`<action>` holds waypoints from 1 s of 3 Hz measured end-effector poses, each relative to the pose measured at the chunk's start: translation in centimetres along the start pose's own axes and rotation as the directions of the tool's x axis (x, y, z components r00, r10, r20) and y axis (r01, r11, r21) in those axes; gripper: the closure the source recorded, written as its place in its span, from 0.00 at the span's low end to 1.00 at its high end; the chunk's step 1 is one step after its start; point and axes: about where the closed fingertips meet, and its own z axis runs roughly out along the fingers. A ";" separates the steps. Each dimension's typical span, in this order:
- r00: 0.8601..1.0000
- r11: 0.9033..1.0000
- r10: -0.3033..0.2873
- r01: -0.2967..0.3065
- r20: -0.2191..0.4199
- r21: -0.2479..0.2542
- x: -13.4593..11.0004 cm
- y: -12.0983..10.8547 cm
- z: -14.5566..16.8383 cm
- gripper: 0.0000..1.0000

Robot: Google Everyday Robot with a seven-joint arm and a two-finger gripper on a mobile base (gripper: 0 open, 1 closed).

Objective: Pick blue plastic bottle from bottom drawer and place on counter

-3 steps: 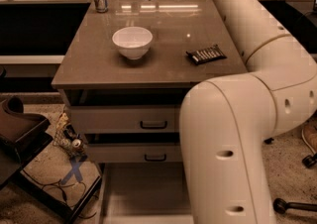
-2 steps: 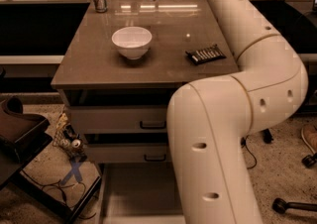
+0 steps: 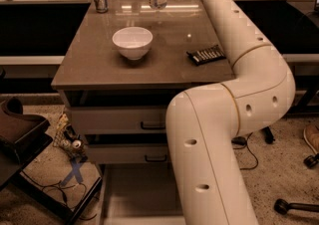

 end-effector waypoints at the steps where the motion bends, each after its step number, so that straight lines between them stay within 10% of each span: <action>1: 0.998 0.999 0.054 -0.054 0.021 0.001 1.4 -1.5 0.4 1.00; 3: 0.996 0.997 0.075 -0.073 0.040 -0.040 3.8 -2.3 1.0 1.00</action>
Offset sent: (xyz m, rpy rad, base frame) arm 0.0146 -0.0238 -0.0469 0.1310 -0.0116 0.0121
